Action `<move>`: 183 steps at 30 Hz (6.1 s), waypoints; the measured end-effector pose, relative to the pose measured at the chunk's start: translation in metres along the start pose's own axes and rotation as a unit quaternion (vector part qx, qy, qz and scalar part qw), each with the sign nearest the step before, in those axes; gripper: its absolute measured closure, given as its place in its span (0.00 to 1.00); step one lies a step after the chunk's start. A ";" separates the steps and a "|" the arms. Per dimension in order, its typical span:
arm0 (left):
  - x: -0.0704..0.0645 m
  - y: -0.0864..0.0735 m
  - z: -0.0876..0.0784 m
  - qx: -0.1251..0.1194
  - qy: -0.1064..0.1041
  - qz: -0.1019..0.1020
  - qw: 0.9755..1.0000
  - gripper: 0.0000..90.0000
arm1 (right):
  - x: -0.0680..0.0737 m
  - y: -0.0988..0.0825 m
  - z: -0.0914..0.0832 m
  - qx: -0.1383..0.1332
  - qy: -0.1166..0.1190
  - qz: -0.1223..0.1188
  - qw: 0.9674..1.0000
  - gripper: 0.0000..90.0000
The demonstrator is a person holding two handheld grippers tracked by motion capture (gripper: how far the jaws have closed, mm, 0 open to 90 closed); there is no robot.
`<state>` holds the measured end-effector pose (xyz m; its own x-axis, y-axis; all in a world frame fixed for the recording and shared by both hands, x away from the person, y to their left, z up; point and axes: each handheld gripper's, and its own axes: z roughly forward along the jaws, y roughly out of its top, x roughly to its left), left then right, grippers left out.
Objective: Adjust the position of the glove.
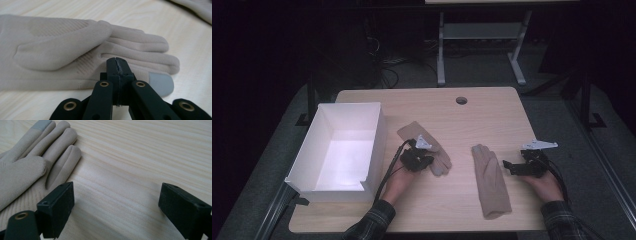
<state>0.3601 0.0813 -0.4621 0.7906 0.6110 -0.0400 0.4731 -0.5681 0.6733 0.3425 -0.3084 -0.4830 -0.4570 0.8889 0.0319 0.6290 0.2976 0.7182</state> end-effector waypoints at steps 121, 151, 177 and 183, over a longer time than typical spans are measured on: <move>-0.051 -0.001 -0.029 0.020 -0.042 0.008 0.999 1.00 | 0.001 0.000 0.000 -0.001 -0.001 0.000 1.000 0.14; -0.020 0.015 0.009 0.020 0.004 -0.015 1.000 1.00 | 0.001 0.000 0.000 -0.001 -0.001 0.000 1.000 0.14; 0.004 -0.007 -0.038 -0.003 0.064 -0.066 0.996 0.99 | 0.001 0.000 0.000 -0.001 0.000 0.000 1.000 0.14; -0.007 -0.025 -0.038 0.026 0.038 -0.075 0.996 0.99 | 0.001 -0.001 0.000 -0.001 0.001 -0.002 1.000 0.14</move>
<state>0.3282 0.1122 -0.4507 0.6788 0.7299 -0.0803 0.6048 -0.4938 0.6247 0.3415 -0.3079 -0.4831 -0.4605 0.8871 0.0297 0.6260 0.3009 0.7194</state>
